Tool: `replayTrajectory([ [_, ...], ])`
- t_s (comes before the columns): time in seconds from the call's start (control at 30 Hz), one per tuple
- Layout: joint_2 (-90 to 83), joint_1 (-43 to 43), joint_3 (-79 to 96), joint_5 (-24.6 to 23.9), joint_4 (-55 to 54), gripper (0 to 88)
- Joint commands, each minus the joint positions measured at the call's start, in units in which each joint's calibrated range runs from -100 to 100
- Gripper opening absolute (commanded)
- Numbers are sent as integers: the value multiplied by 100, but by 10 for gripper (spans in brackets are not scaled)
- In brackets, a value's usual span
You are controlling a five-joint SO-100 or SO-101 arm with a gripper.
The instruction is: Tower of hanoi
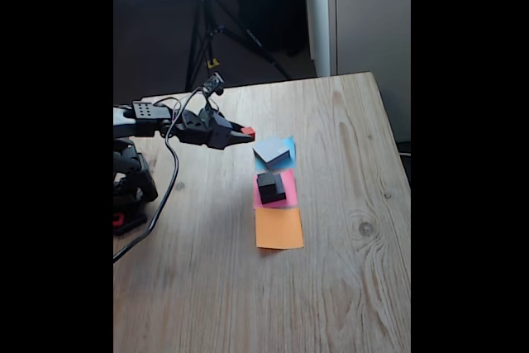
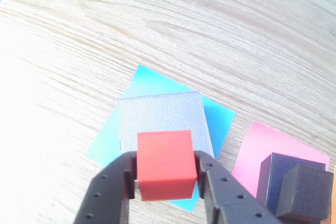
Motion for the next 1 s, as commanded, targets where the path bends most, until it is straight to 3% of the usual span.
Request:
replayTrajectory([
  [0.0,528,-81,-15,69,-1036,32],
  [0.47,2921,-90,-115,69,-3626,33],
  [0.97,4192,-98,-778,69,-4500,59],
])
